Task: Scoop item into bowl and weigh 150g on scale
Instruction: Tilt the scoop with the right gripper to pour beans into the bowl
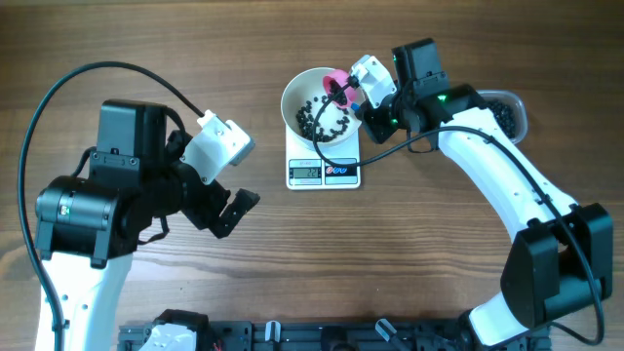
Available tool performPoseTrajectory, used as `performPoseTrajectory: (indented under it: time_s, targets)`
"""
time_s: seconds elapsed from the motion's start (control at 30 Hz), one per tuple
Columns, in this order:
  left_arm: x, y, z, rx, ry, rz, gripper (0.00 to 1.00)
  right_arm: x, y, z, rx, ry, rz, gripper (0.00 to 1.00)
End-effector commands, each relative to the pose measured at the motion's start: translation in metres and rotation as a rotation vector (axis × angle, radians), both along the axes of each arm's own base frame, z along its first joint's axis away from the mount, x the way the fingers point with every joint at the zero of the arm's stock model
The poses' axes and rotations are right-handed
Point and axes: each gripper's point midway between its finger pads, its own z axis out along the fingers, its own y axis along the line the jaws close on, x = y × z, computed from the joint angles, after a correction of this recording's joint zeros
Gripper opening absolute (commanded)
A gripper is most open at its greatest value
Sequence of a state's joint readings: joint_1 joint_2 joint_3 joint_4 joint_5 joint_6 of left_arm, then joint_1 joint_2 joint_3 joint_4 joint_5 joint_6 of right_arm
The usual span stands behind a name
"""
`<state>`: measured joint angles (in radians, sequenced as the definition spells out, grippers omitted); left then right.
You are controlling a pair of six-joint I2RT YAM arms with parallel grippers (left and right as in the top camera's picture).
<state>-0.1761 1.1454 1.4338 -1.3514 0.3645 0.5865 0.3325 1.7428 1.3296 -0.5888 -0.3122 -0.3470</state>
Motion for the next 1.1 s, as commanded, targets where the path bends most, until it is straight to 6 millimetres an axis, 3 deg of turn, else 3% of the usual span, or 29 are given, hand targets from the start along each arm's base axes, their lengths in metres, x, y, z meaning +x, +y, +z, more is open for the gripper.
performPoseTrajectory:
  time_s: [0.0, 0.57, 0.73, 0.93, 1.07]
  targets:
    - [0.000, 0.000, 0.007, -0.009, -0.023, -0.008, 1.00, 0.001, -0.003, 0.010, -0.023, -0.044, 0.003, 0.04]
    - [0.001, 0.000, 0.007, -0.009, -0.023, -0.008, 1.00, 0.003, -0.002, 0.014, -0.035, -0.072, 0.034, 0.05]
    - [0.001, 0.000, 0.007, -0.009, -0.023, -0.008, 1.00, 0.000, 0.006, 0.022, -0.045, -0.104, 0.066, 0.05]
    - [0.001, 0.000, 0.007, -0.009, -0.024, -0.008, 1.00, 0.005, -0.004, 0.024, -0.206, -0.185, 0.040, 0.04]
    - [0.001, 0.000, 0.007, -0.009, -0.024, -0.008, 1.00, 0.000, 0.006, 0.025, -0.222, -0.196, 0.063, 0.04]
